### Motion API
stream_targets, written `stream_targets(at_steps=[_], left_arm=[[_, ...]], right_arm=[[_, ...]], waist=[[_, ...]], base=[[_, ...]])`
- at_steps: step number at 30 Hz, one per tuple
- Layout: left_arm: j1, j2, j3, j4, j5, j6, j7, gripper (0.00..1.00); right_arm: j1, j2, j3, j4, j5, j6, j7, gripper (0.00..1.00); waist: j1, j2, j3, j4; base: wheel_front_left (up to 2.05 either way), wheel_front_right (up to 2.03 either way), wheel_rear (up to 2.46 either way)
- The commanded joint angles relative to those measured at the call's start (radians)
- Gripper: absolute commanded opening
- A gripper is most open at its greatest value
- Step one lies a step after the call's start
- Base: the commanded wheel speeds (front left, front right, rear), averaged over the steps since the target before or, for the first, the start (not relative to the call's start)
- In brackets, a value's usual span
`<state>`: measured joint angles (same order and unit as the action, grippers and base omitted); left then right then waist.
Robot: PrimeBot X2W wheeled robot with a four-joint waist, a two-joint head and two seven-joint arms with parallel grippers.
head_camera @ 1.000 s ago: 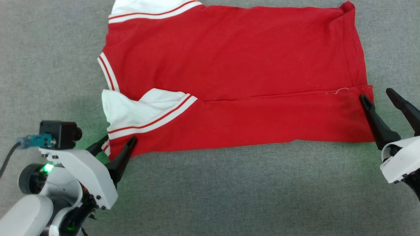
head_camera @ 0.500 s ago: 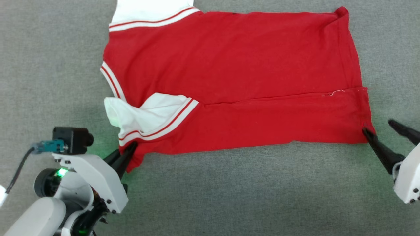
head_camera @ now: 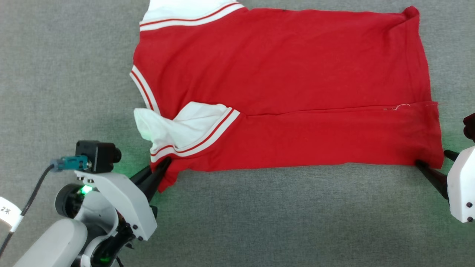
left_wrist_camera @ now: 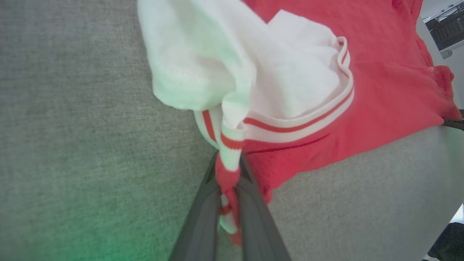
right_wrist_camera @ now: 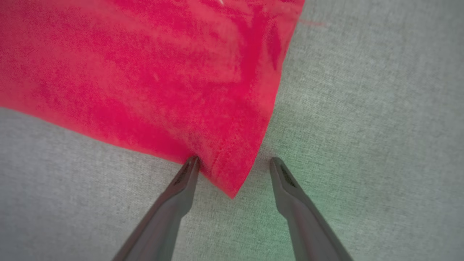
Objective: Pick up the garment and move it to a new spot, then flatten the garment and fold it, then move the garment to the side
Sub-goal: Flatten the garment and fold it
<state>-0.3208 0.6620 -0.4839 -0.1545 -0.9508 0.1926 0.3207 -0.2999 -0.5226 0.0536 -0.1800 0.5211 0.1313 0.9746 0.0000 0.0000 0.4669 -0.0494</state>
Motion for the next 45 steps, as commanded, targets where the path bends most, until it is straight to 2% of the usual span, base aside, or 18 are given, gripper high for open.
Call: stream_targets(at_steps=[1, 2, 3, 4, 5, 6, 20, 25, 30, 35, 36, 37, 38, 39, 45], left_arm=[[0.003, -0.005, -0.012, 0.021, 0.006, -0.003, 0.003, 0.0], [0.001, -0.007, -0.013, 0.026, 0.007, -0.004, 0.003, 0.0], [-0.001, -0.007, -0.013, 0.03, 0.007, -0.006, 0.002, 0.0], [-0.003, -0.007, -0.015, 0.034, 0.009, -0.008, 0.001, 0.0], [-0.004, -0.008, -0.016, 0.037, 0.01, -0.008, 0.0, 0.0], [-0.006, -0.008, -0.016, 0.039, 0.01, -0.009, -0.001, 0.0], [0.032, 0.004, -0.004, 0.029, -0.03, -0.023, -0.003, 0.0], [0.105, 0.044, 0.015, -0.033, -0.053, 0.001, 0.007, 0.0], [0.182, 0.063, 0.025, -0.095, -0.08, 0.027, 0.003, 0.0], [0.256, 0.068, 0.046, -0.152, -0.095, 0.058, -0.024, 0.0], [0.261, 0.066, 0.053, -0.155, -0.096, 0.063, -0.033, 0.1], [0.265, 0.069, 0.055, -0.155, -0.09, 0.065, -0.038, 0.31], [0.267, 0.072, 0.055, -0.157, -0.087, 0.065, -0.04, 0.73], [0.268, 0.075, 0.059, -0.162, -0.085, 0.066, -0.043, 1.0], [0.25, 0.13, 0.131, -0.216, -0.076, 0.078, -0.068, 1.0]], right_arm=[[-0.009, 0.002, 0.01, 0.018, -0.004, -0.001, 0.002, 1.0], [-0.012, 0.006, 0.015, 0.026, 0.005, -0.001, 0.001, 1.0], [-0.012, 0.008, 0.021, 0.032, 0.01, -0.001, 0.003, 0.58], [-0.011, 0.007, 0.026, 0.037, 0.013, -0.001, 0.003, 0.37], [-0.012, 0.008, 0.027, 0.041, 0.015, -0.001, -0.003, 0.34], [-0.014, 0.012, 0.023, 0.044, 0.013, -0.001, -0.008, 0.0], [0.038, 0.002, -0.005, 0.056, 0.034, -0.001, -0.023, 0.0], [0.122, -0.008, -0.035, 0.017, 0.058, -0.001, -0.001, 0.0], [0.192, -0.019, -0.056, -0.034, 0.067, -0.001, 0.019, 0.0], [0.235, 0.002, -0.085, -0.067, 0.068, -0.001, 0.003, 0.02], [0.235, 0.009, -0.091, -0.069, 0.06, -0.001, -0.013, 0.33], [0.233, 0.014, -0.094, -0.068, 0.051, -0.001, -0.027, 0.74], [0.232, 0.018, -0.095, -0.069, 0.045, -0.001, -0.038, 1.0], [0.23, 0.02, -0.093, -0.074, 0.044, -0.001, -0.049, 1.0], [0.209, 0.031, -0.127, -0.131, 0.032, -0.001, -0.11, 1.0]], waist=[[0.0, 0.0, 0.009, 0.009], [0.0, 0.0, 0.01, 0.011], [0.0, 0.0, 0.011, 0.012], [0.0, 0.0, 0.012, 0.013], [0.0, 0.0, 0.011, 0.014], [0.0, 0.0, 0.011, 0.014], [0.0, 0.0, -0.057, 0.018], [0.0, 0.0, -0.081, 0.021], [0.0, 0.0, -0.091, 0.019], [0.0, 0.0, -0.099, 0.017], [0.0, 0.0, -0.1, 0.018], [0.0, 0.0, -0.103, 0.019], [0.0, 0.0, -0.106, 0.02], [0.0, 0.0, -0.108, 0.02], [0.0, 0.0, -0.118, 0.017]], base=[[0.0, 0.0, 0.0], [0.0, 0.0, 0.0], [0.0, 0.0, 0.0], [0.0, 0.0, 0.0], [0.0, 0.0, 0.0], [0.0, 0.0, 0.0], [0.0, 0.0, 0.0], [0.0, 0.0, 0.0], [0.0, 0.0, 0.0], [0.0, 0.0, 0.0], [0.0, 0.0, 0.0], [0.0, 0.0, 0.0], [0.0, 0.0, 0.0], [0.0, 0.0, 0.0], [0.0, 0.0, 0.0]])
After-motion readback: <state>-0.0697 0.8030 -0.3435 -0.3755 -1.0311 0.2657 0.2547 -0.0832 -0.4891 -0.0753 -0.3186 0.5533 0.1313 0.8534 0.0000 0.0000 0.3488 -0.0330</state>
